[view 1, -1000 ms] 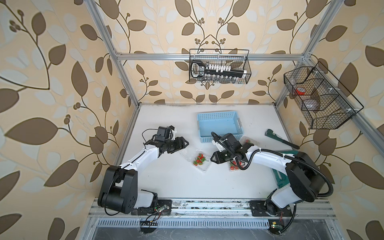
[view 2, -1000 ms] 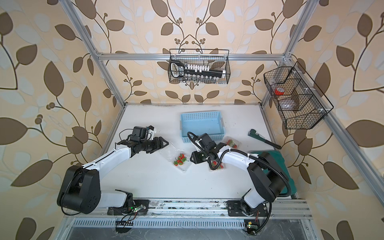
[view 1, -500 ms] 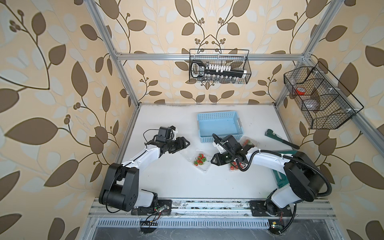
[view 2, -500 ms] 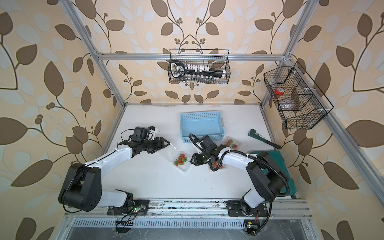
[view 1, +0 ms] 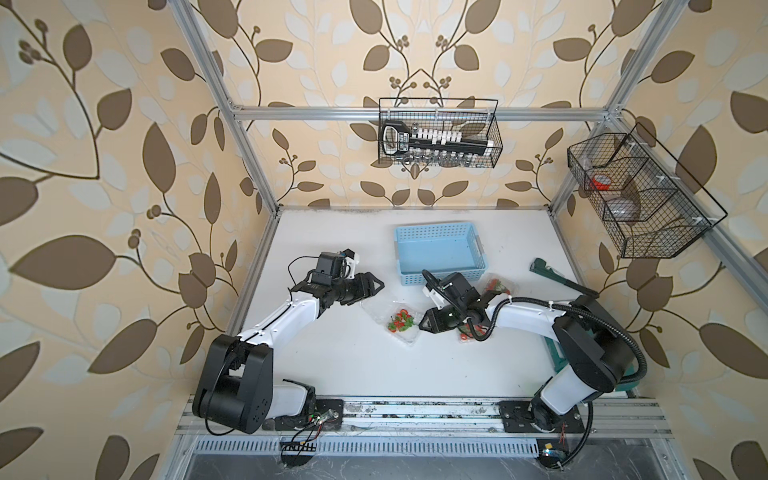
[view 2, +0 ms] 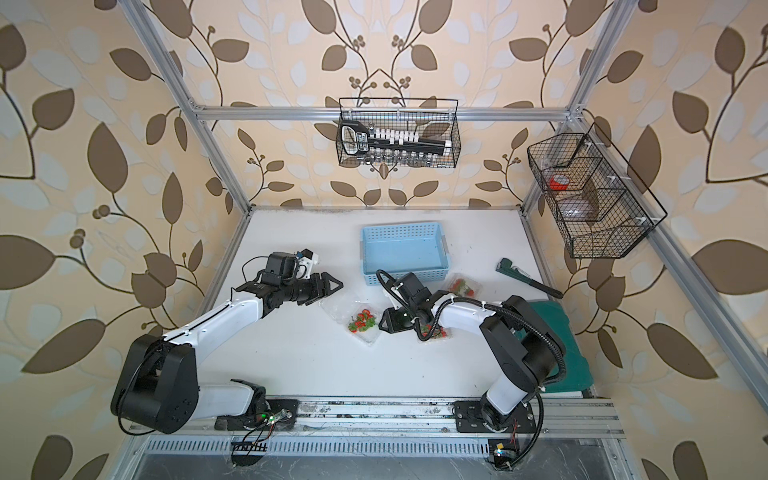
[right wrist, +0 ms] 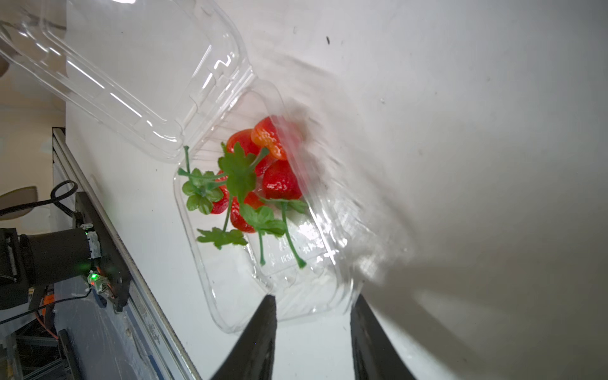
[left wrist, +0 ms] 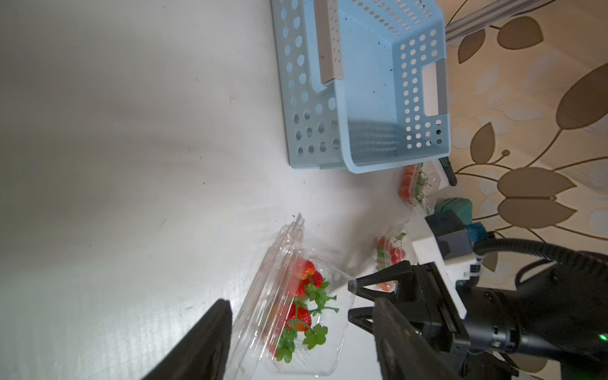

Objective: Pack strawberries into containers
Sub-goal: Close the packing box at the center of the board.

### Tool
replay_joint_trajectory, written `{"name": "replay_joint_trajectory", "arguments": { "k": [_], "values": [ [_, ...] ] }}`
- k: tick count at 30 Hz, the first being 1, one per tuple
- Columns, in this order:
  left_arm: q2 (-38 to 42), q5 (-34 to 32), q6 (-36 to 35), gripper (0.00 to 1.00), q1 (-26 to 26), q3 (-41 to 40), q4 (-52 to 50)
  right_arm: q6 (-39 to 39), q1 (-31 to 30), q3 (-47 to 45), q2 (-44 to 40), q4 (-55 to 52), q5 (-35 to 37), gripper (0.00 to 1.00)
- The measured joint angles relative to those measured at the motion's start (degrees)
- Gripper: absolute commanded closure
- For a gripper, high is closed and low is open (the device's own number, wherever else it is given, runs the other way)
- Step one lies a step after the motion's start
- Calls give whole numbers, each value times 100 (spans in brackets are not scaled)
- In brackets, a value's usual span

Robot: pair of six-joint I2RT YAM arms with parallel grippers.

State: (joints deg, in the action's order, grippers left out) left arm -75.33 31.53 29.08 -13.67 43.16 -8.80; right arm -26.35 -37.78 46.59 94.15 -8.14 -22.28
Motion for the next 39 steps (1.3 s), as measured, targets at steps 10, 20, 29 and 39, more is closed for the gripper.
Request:
{"name": "replay_joint_trajectory", "arguments": {
  "k": [10,20,29,39],
  "values": [
    [81,-2,136,30,-680,17,55,-127,0,46,280,282,-245,63],
    [63,-39,146,30,-1014,109,0,-181,0,46,280,407,-376,63],
    [-297,-140,227,30,-1829,210,170,-271,22,20,295,684,-439,63],
    [-839,-223,238,29,-2090,208,439,-271,737,-656,-286,745,-450,61]
  ]
}}
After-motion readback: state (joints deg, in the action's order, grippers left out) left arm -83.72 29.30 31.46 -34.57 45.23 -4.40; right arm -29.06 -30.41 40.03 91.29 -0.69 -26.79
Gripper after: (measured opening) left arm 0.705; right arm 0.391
